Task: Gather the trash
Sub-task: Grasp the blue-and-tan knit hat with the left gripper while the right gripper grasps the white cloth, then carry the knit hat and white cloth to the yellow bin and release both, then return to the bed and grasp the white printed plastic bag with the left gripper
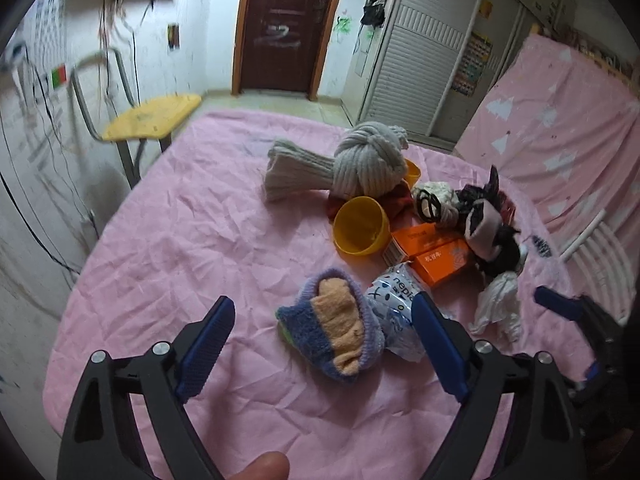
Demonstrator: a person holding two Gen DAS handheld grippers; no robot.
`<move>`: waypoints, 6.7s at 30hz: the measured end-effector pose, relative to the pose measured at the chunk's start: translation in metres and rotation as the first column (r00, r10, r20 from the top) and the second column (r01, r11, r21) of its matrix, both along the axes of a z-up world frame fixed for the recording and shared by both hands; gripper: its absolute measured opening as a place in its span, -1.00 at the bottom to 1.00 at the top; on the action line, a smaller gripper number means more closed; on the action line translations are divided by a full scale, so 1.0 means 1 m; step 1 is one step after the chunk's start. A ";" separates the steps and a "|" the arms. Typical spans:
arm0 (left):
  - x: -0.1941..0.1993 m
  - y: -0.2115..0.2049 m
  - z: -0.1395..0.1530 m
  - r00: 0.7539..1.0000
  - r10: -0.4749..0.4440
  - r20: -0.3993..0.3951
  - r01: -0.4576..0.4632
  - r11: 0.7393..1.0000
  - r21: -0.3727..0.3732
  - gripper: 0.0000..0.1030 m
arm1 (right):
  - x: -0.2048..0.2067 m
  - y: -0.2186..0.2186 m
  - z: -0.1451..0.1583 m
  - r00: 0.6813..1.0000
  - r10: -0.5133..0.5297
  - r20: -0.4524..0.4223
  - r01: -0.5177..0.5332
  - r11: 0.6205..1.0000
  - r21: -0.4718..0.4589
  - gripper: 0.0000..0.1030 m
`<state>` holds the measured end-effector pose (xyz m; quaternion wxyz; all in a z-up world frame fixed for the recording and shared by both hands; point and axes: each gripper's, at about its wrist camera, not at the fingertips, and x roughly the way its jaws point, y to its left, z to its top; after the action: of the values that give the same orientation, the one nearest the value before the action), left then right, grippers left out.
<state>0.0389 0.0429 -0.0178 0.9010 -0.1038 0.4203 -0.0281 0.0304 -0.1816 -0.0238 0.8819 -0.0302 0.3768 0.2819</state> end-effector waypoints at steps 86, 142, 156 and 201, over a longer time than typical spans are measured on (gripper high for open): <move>-0.006 0.039 -0.018 0.985 0.123 -0.125 -0.143 0.976 -0.166 -0.65 | -0.023 -0.030 0.021 0.996 0.060 0.064 -0.068 0.990 0.126 -0.58; 0.107 -0.465 0.020 0.818 -0.540 -0.197 0.496 0.837 -0.233 0.00 | -0.024 -0.396 -0.009 0.682 -0.730 -0.039 0.700 0.637 0.323 0.00; 0.079 -0.373 0.080 0.853 -0.515 -0.085 0.489 0.845 -0.216 0.13 | -0.018 -0.335 0.024 0.769 -0.633 0.086 0.586 0.753 0.299 0.16; 0.004 -0.030 0.003 0.971 -0.222 -0.092 0.229 0.971 0.065 0.47 | -0.004 -0.060 0.030 0.988 -0.089 0.124 0.079 0.993 0.084 0.65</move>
<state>0.0428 0.0128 -0.0145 0.8766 -0.0224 0.4679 -0.1101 0.0260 -0.2416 0.0066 0.9157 0.0025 0.3094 0.2564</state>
